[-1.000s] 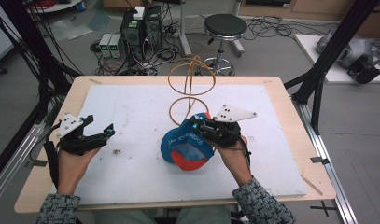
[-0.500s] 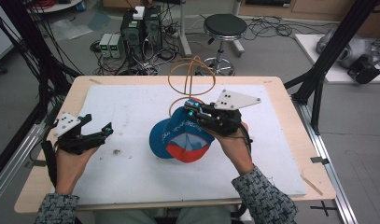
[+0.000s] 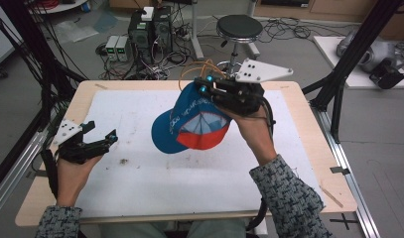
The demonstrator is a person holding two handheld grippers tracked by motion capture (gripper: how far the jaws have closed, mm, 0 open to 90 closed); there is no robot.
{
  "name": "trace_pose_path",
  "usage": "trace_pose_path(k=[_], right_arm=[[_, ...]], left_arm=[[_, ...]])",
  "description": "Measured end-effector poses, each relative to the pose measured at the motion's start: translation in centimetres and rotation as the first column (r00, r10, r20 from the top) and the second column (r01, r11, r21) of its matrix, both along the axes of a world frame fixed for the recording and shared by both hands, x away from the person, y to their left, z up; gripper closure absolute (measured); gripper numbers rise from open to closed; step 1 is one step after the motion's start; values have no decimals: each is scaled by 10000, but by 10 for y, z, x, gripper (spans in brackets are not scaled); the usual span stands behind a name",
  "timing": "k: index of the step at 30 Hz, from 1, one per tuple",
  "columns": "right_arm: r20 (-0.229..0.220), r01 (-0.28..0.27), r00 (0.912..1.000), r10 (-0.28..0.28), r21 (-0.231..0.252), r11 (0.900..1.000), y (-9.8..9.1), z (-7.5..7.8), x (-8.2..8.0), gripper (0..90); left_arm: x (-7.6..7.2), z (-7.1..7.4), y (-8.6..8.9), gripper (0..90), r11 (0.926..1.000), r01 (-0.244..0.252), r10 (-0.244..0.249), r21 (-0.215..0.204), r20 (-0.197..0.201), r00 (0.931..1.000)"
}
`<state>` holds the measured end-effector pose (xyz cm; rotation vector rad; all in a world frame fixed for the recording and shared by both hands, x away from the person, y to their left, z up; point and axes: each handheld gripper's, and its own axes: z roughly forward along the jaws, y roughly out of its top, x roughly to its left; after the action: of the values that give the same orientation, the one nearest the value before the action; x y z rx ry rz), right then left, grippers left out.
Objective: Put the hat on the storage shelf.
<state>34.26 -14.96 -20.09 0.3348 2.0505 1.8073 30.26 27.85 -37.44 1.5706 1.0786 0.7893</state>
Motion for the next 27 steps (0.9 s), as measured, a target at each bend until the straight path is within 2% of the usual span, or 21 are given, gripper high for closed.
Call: trace_pose_path(k=[7,11,14,18,20,27], right_arm=[[-81,47,10000,-43,431,9991,-1,19,26,870],[22,218,9998,-219,468,9987,-1,25,38,870],[-31,224,9997,-222,714,9972,-2,30,48,870],[103,404,9991,-413,760,9963,0,35,54,870],[43,475,9988,-482,1028,9936,1,38,63,870],[-36,802,9968,-804,1191,9896,2,41,82,870]], left_arm=[[0,0,2,172,9999,-34,34,-120,11,10000],[0,0,2,172,10000,35,-35,-36,-9,10000],[0,0,2,172,10000,34,-34,-54,-7,10000],[0,0,1,173,10000,57,-57,-49,2,10000],[0,0,0,173,10000,70,-70,-41,-11,10000],[0,-1,-2,174,9999,168,-168,27,-47,9998]])
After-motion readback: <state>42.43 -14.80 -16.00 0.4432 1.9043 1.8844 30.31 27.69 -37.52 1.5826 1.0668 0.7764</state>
